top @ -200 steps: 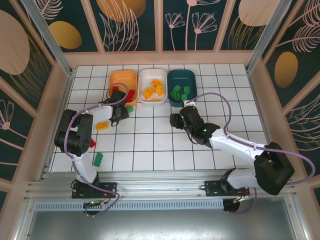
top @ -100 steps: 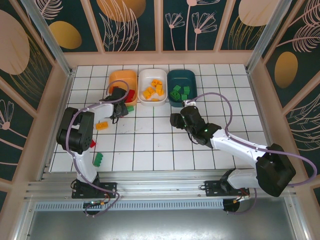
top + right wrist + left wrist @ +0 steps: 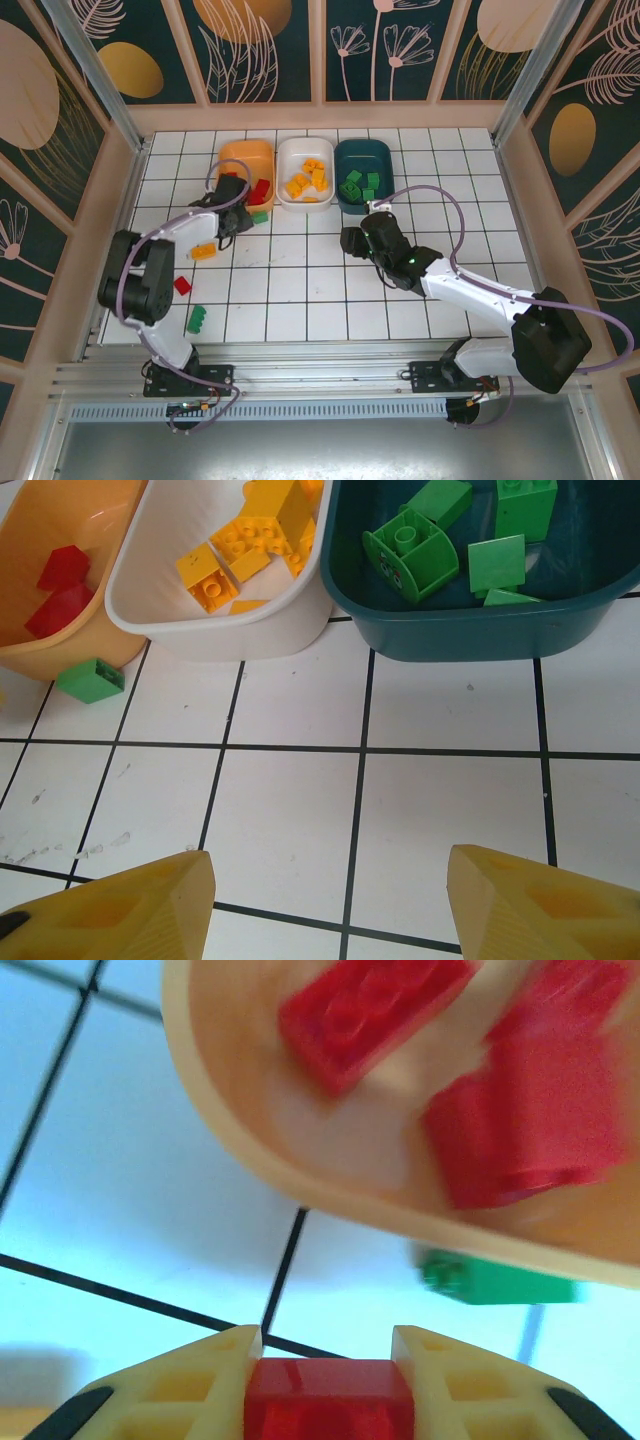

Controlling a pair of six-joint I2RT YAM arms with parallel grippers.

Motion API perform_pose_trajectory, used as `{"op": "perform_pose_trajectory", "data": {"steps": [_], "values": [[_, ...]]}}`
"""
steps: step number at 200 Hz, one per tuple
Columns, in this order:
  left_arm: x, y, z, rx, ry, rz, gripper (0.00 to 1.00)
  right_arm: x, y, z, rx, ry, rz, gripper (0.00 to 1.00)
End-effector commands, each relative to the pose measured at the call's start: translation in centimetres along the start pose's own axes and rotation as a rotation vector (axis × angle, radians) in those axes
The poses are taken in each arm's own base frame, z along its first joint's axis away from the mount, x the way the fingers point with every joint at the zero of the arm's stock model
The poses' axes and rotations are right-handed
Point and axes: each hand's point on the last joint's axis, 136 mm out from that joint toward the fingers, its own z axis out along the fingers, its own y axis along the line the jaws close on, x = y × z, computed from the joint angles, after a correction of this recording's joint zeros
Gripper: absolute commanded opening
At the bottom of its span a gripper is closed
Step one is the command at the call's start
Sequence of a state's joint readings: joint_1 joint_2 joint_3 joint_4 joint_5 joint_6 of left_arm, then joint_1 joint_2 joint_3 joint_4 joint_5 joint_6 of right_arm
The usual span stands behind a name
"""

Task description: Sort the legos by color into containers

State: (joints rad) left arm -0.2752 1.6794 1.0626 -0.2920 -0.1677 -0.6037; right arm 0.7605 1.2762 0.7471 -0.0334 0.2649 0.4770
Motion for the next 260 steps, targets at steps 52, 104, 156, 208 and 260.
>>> {"op": "perform_pose_trajectory", "data": {"steps": [52, 104, 156, 208, 260], "values": [[-6.4, -5.0, -1.3, 0.091, -0.063, -0.009, 0.31, -1.6, 1.2, -0.1, -0.019, -0.037, 0.000, 0.64], [-9.0, -6.5, 3.2, 0.078, -0.049, 0.026, 0.46, -2.8, 0.6, -1.8, 0.016, -0.062, -0.054, 0.64], [-10.6, -7.5, -2.2, 0.182, -0.133, 0.019, 0.81, -2.4, 0.2, -2.0, 0.013, -0.072, -0.036, 0.65], [-2.3, -5.6, -3.3, 0.215, -0.055, 0.005, 0.89, -1.9, 0.4, -1.4, -0.001, -0.061, -0.021, 0.65], [1.4, -5.2, 0.7, 0.156, 0.023, 0.046, 0.88, -1.9, 1.2, -0.4, -0.011, -0.042, -0.026, 0.65]]}}
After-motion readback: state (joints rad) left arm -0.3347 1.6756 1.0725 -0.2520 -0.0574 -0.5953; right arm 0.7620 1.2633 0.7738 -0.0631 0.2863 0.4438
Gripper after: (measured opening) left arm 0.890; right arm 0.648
